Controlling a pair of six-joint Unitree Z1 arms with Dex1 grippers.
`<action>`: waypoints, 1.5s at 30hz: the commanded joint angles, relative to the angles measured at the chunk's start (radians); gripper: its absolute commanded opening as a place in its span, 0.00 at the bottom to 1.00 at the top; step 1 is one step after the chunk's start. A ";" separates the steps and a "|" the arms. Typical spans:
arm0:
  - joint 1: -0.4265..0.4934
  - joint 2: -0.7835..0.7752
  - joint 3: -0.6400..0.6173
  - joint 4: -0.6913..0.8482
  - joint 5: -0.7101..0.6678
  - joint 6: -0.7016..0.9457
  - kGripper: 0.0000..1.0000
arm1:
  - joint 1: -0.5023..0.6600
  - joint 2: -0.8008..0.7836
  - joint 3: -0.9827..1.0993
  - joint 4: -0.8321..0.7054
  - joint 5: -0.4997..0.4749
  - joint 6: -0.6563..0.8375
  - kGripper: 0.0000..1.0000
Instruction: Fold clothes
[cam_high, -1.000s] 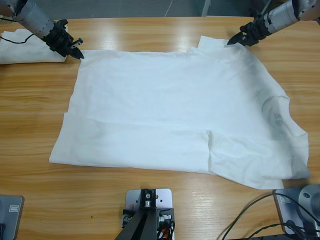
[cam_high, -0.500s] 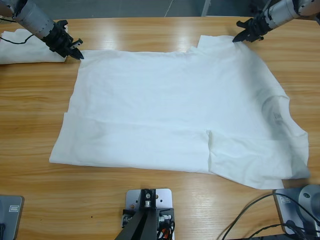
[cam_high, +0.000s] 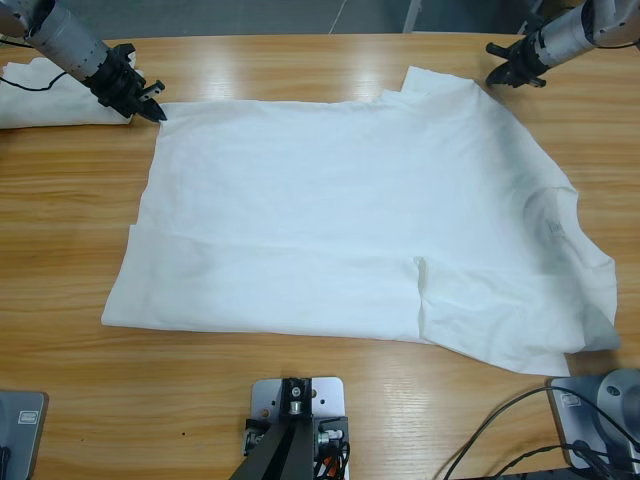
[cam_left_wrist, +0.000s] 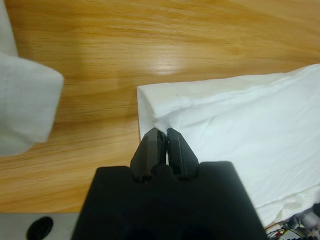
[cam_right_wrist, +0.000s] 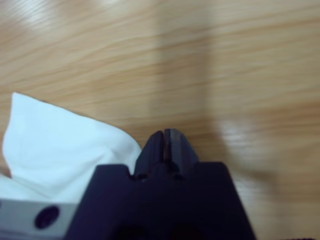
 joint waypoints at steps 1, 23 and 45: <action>0.014 0.006 0.034 -0.014 -0.021 -0.011 0.00 | 0.130 -0.062 0.020 -0.044 -0.034 -0.147 0.70; -0.066 0.030 0.062 -0.050 -0.011 -0.017 0.00 | 0.298 0.417 -1.096 1.059 -0.258 -0.363 1.00; -0.065 0.029 0.097 -0.079 -0.013 -0.018 0.00 | 0.316 0.549 -1.291 1.058 -0.398 -0.331 1.00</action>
